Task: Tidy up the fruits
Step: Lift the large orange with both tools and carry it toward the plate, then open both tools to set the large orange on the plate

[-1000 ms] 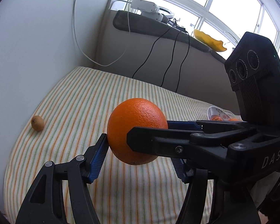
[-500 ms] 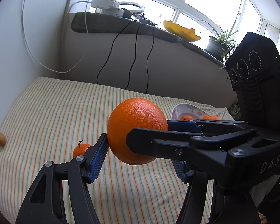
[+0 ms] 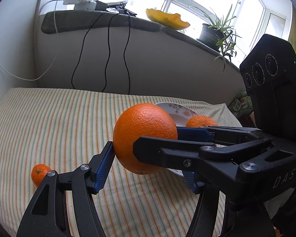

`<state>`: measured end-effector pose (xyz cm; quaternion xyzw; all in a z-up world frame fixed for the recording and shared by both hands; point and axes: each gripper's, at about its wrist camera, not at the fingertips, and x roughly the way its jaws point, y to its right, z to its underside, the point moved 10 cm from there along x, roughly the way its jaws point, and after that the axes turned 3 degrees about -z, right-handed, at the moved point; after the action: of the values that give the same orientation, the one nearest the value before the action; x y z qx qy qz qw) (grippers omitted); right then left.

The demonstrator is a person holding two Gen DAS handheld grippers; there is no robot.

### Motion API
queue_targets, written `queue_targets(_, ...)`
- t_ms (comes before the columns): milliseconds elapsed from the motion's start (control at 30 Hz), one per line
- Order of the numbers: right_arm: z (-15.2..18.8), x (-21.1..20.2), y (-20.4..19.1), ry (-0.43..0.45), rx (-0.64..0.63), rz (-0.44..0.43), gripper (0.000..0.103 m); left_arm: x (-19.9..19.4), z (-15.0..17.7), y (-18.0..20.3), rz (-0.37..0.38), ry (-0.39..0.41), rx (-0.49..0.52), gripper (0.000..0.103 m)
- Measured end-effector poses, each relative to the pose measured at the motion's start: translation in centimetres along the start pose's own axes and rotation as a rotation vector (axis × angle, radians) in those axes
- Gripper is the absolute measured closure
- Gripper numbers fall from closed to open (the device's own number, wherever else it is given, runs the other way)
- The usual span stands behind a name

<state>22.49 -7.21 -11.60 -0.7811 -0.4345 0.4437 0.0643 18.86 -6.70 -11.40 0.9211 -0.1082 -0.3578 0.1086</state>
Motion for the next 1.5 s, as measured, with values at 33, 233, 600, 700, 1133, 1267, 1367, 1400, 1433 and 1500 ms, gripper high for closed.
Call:
queue_targets(33,0.1,-0.4,0.4,0.002,0.005,0.004,0.029,0.2,0.0,0.3,0.003,-0.004,0.005,0.04)
queue_targets(233,0.3,-1.7,2.3,0.011,0.032,0.018,0.029,1.4,-0.3,1.5,0.017,-0.021,0.024,0.04)
queue_targets(600,0.5,-2.6,4.2,0.02,0.063,0.03,0.029,2.7,-0.5,2.8,0.028,-0.039,0.041,0.04)
queue_targets(700,0.6,-2.7,4.5,0.022,0.072,0.03,0.029,3.0,-0.3,2.9,0.029,-0.048,0.043,0.04)
queue_targets(1133,1.0,-3.0,5.0,0.017,0.093,0.026,0.029,3.7,-0.1,3.3,0.027,-0.071,0.056,0.04)
queue_targets(1267,0.8,-3.5,5.4,0.039,0.087,0.059,0.029,3.8,-0.2,3.3,-0.005,-0.066,0.075,0.038)
queue_targets(1367,0.5,-4.2,5.7,0.055,0.092,0.075,0.025,3.0,-0.9,3.2,-0.005,-0.035,0.06,0.033)
queue_targets(1400,0.5,-4.4,6.0,0.059,0.099,0.081,0.023,2.8,-1.1,3.3,-0.004,-0.027,0.063,0.033)
queue_targets(1433,0.4,-4.5,6.2,0.065,0.104,0.086,0.022,2.6,-1.2,3.3,-0.007,-0.022,0.067,0.033)
queue_targets(1500,0.5,-4.9,6.5,0.072,0.112,0.086,0.022,2.4,-1.3,3.4,-0.008,-0.018,0.07,0.033)
